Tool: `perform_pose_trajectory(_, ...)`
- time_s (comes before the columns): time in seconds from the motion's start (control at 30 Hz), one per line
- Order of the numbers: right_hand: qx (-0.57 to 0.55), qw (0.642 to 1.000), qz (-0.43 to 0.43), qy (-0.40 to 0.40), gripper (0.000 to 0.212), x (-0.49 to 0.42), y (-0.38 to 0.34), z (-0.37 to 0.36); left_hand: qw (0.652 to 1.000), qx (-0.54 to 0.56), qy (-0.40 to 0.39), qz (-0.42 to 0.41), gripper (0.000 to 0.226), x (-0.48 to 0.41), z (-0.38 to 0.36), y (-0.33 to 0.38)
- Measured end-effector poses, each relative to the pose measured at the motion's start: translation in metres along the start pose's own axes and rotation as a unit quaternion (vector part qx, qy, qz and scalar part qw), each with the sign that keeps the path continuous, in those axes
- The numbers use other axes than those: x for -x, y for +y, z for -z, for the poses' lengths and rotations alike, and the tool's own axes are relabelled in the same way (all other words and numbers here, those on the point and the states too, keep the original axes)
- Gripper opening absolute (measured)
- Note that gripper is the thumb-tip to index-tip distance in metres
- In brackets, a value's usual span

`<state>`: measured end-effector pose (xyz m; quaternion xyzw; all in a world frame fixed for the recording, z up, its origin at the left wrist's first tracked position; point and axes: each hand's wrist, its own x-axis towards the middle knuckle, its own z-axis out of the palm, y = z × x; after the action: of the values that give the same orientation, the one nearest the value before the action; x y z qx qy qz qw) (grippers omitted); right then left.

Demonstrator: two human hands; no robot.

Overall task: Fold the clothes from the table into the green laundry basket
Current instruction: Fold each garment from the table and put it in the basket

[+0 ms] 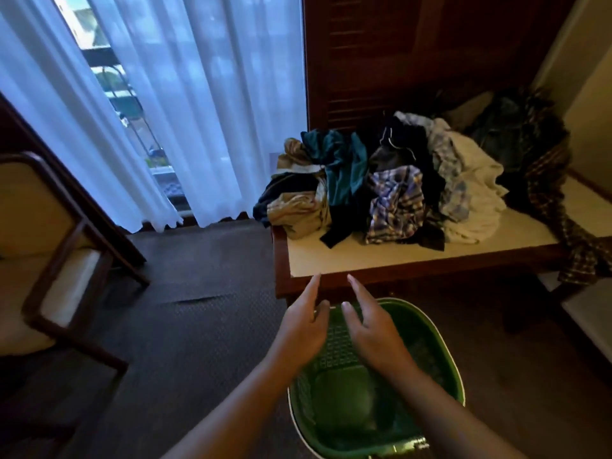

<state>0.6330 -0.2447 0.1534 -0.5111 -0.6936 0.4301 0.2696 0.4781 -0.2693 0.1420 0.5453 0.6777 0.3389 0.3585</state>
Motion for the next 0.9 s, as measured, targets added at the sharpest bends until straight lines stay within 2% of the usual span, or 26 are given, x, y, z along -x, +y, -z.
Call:
perform_pose_trajectory(0.13, 0.0, 0.998, 0.061, 0.016, 0.055, -0.051, -0.025, 0.01, 0.998, -0.011, 0.05, -0.022, 0.06, -0.035, 0.028, 0.027)
perform_pose_trajectory(0.3, 0.012, 0.997, 0.077, 0.005, 0.054, -0.1, -0.032, 0.027, 0.994, -0.028, 0.1, -0.033, 0.063, -0.071, 0.044, 0.045)
perform_pose_trajectory(0.5, 0.041, 0.997, 0.071, 0.008, 0.053, -0.164, -0.029, 0.038, 0.995, -0.05, 0.087, -0.011, 0.063, -0.124, 0.057, 0.039)
perform_pose_trajectory(0.73, 0.15, 0.988, 0.018, 0.032, 0.06, -0.294, -0.034, 0.021, 0.999, -0.025, 0.034, -0.023, 0.062, -0.232, 0.095, 0.008)
perform_pose_trajectory(0.9, 0.228, 0.967, -0.107, 0.042, 0.074, -0.399, -0.017, 0.009, 1.0, -0.009, -0.012, -0.027, 0.061, -0.31, 0.116, -0.027)
